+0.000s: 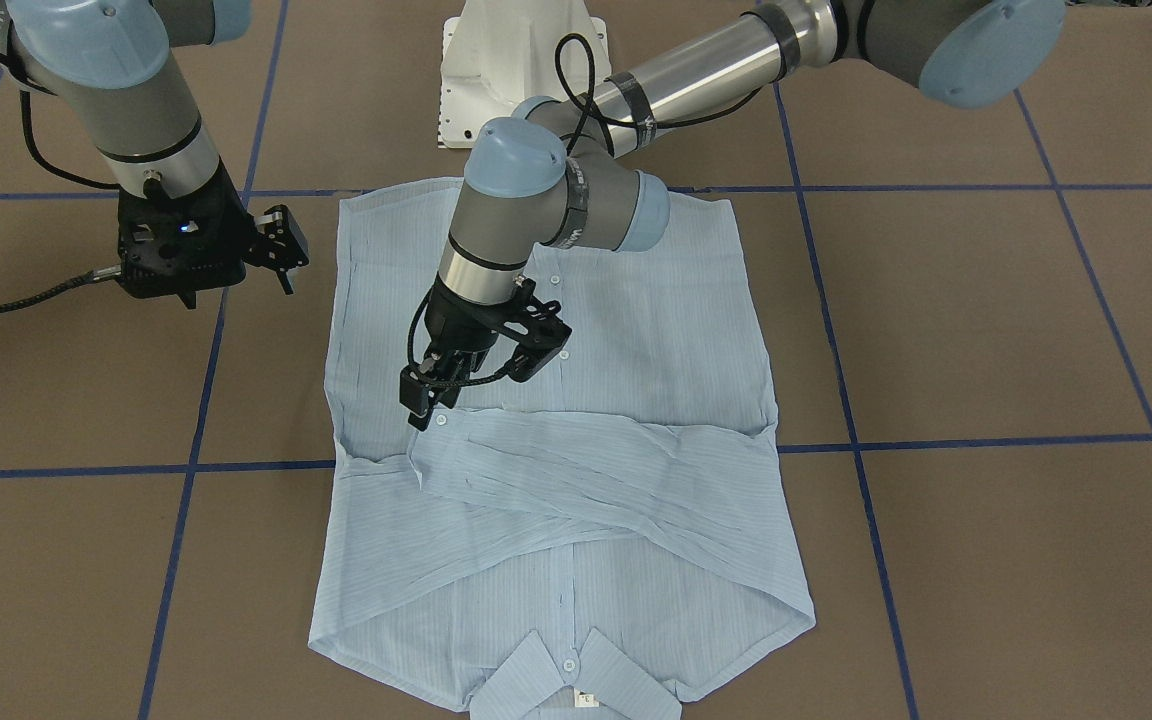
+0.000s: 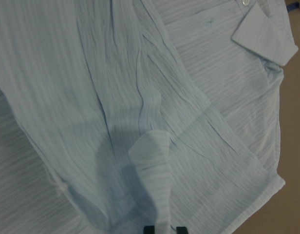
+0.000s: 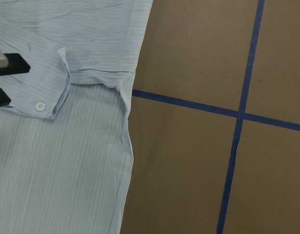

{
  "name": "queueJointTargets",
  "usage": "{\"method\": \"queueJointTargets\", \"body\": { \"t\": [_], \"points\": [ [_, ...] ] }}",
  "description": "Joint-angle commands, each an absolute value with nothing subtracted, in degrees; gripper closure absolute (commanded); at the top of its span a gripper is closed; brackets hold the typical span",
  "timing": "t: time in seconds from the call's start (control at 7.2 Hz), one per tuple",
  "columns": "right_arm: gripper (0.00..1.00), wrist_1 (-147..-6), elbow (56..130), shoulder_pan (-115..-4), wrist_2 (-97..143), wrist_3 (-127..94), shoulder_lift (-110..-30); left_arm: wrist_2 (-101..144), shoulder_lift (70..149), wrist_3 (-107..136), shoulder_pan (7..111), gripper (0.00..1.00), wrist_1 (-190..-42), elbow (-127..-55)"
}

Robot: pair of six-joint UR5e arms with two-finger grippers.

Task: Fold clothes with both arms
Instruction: 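Fold the held sleeve across the shirt front with the left gripper, then release the sleeve and move both grippers toward the shirt's side edges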

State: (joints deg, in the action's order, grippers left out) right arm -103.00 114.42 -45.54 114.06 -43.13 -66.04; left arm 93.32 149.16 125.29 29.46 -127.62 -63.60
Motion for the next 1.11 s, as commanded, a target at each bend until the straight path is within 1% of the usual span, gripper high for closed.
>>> {"method": "queueJointTargets", "body": {
  "t": [0.0, 0.14, 0.28, 0.42, 0.69, 0.83, 0.97],
  "points": [
    [0.0, -98.1, 114.6, -45.6, 114.1, -43.4, -68.4, 95.3, 145.4, 119.8, 29.6, 0.0, -128.1, -68.6],
    [0.0, -95.9, 114.8, -45.4, 114.1, -44.0, -70.2, 99.1, 143.0, 116.9, 30.7, 0.0, -127.4, -71.6],
    [0.0, -94.2, 115.0, -43.3, 114.1, -49.8, -70.3, 101.3, 138.5, 114.0, 31.7, 0.0, -126.7, -76.4],
    [0.0, -91.6, 115.0, -38.9, 113.2, -57.6, -70.4, 101.7, 133.9, 109.2, 32.1, 0.0, -122.3, -82.6],
    [0.0, -90.1, 115.0, -29.9, 106.1, -62.6, -70.8, 101.7, 124.3, 97.0, 32.5, 0.0, -108.8, -98.7],
    [0.0, -90.0, 115.0, -23.4, 98.8, -67.5, -70.8, 101.8, 118.0, 93.3, 32.7, 0.0, -108.2, -104.7],
    [0.0, -90.0, 115.0, -19.0, 95.3, -71.7, -70.8, 102.1, 112.6, 89.7, 32.7, 0.0, -108.0, -109.7]
  ]
}}
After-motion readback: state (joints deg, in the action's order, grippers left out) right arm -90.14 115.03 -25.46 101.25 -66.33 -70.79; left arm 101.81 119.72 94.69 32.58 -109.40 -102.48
